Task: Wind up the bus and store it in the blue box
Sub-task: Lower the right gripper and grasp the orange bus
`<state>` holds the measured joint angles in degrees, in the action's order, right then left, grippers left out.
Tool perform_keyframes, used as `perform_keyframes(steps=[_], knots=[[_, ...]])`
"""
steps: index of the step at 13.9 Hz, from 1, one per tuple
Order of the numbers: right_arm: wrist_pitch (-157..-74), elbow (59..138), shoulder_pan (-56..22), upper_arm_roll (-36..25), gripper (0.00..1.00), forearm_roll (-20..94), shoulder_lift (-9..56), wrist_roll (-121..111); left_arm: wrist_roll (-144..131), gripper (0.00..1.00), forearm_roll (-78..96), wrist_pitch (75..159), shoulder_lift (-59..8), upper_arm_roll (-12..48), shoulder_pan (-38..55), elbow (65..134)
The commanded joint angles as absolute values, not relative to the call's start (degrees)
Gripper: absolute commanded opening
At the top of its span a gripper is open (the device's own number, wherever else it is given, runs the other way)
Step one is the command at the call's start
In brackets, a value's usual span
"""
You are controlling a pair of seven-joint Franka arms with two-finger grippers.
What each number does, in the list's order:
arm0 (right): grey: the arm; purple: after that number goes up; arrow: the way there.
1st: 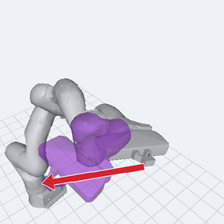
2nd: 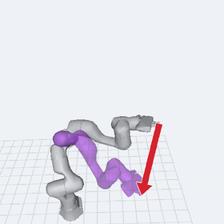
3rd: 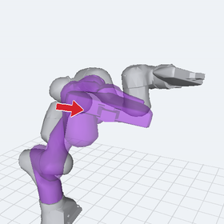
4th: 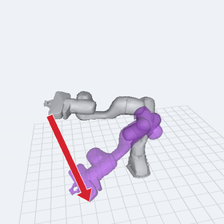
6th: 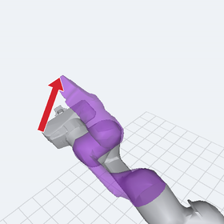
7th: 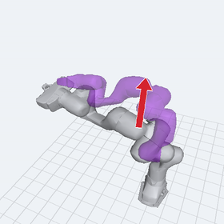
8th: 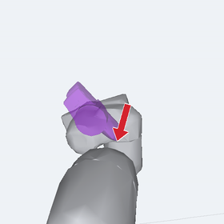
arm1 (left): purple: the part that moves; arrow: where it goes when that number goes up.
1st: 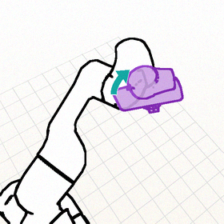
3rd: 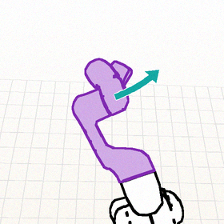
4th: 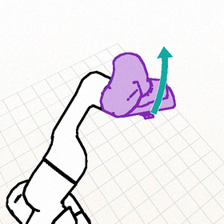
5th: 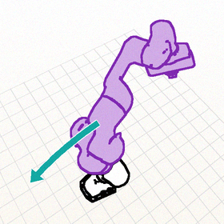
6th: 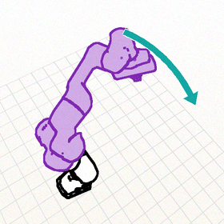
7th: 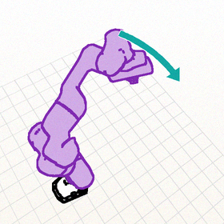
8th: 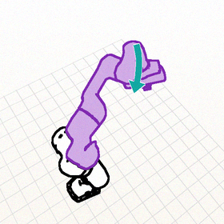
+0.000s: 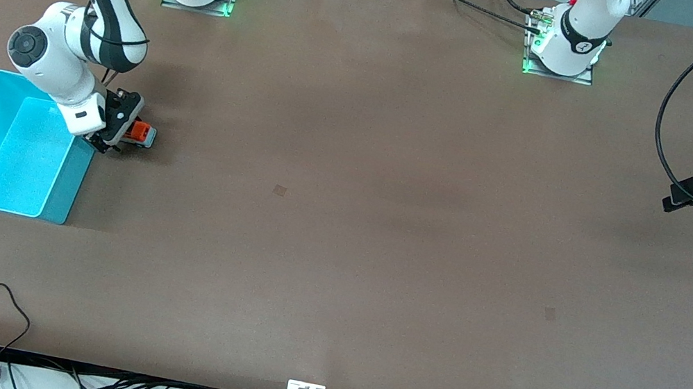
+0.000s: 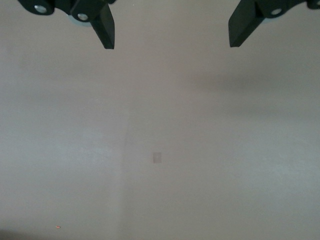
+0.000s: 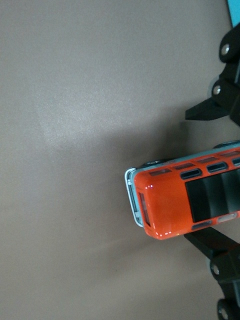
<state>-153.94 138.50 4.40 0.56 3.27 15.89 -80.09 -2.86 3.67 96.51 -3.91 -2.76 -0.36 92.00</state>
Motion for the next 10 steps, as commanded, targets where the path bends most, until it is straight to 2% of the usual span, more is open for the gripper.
perform_keyframes(steps=[1,2,3,10], knots=[[-154.69,138.78,5.71,1.67,0.11,2.55,15.65,-80.34,-1.76,1.00,3.52,95.54,-3.16,-3.08,-0.44,91.93],[-154.69,138.69,5.71,1.76,0.03,3.07,15.64,-79.90,-2.19,1.00,3.69,95.45,-3.16,-2.99,-0.44,92.02],[-154.77,138.60,5.80,1.76,0.01,3.77,15.91,-77.98,-2.28,1.00,4.13,95.36,-2.99,-2.99,-0.44,92.02],[-154.25,136.42,4.58,5.17,0.00,3.78,16.52,-45.15,-2.37,1.00,4.13,95.45,-2.90,-2.81,-0.62,92.02]])
